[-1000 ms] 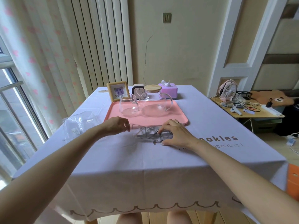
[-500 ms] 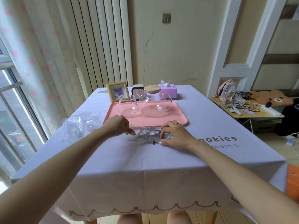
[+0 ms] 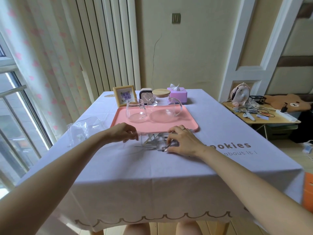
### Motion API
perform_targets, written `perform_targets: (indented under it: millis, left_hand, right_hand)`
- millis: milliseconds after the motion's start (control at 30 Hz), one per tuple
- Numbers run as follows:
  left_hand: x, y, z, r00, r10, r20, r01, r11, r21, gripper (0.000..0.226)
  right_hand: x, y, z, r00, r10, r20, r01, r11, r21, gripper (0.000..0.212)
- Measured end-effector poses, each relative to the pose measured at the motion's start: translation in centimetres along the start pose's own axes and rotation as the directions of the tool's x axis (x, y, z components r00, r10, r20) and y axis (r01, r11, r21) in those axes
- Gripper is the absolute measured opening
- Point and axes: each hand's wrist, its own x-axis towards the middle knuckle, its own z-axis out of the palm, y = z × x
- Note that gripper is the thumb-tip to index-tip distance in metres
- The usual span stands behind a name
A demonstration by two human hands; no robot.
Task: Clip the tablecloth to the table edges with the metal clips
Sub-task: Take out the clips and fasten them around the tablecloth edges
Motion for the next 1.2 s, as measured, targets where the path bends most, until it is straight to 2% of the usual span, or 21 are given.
perform_targets:
  millis: [133, 200, 333, 433, 633, 800, 967, 1100, 1200]
  left_hand:
    - [-0.1, -0.2, -0.2, 0.999, -0.016, 0.038, 0.013, 0.997, 0.071, 0.009]
    - [0.0, -0.1, -0.1, 1.000, -0.008, -0.002, 0.008, 0.999, 0.035, 0.019]
    - [0.0, 0.5, -0.3, 0.991, 0.066, -0.113, -0.053, 0.992, 0.117, 0.023]
    - [-0.3, 0.6, -0.7, 0.987, 0.082, -0.136, -0.057, 0.982, 0.180, 0.020]
    - [-0.6, -0.2, -1.4, 0.981, 0.058, -0.185, -0.010, 0.968, 0.250, 0.020]
    - [-0.4, 0.1, -1.8, 0.978, 0.071, -0.194, -0.013, 0.959, 0.284, 0.021]
    - [-0.7, 0.2, -3.7, 0.961, 0.090, -0.261, 0.010, 0.934, 0.358, 0.019]
    - [-1.2, -1.3, -6.0, 0.934, 0.023, -0.356, 0.076, 0.962, 0.261, 0.029]
    - [-1.0, -2.6, -6.9, 0.883, -0.107, -0.456, 0.126, 0.992, 0.012, 0.027]
  right_hand:
    - [0.2, -0.7, 0.0, 0.999, -0.020, -0.030, 0.022, 0.998, 0.055, 0.045]
    - [0.7, -1.7, 0.2, 0.998, -0.056, -0.033, 0.057, 0.997, 0.054, 0.048]
    - [1.5, -2.7, 0.8, 0.995, -0.098, 0.013, 0.098, 0.995, 0.030, 0.039]
    - [1.5, -2.6, 1.3, 0.993, -0.119, 0.026, 0.118, 0.993, 0.022, 0.024]
    - [1.6, -2.1, 1.2, 0.994, -0.081, -0.079, 0.087, 0.994, 0.072, 0.018]
    - [2.2, -3.3, 1.2, 0.995, -0.092, -0.029, 0.094, 0.993, 0.071, 0.042]
    - [2.9, -3.9, 1.8, 0.997, -0.066, 0.040, 0.065, 0.997, 0.033, 0.047]
    - [2.8, -3.8, 1.7, 0.997, -0.065, 0.037, 0.063, 0.996, 0.058, 0.037]
    - [2.4, -3.7, 1.8, 0.995, -0.088, 0.041, 0.085, 0.993, 0.085, 0.023]
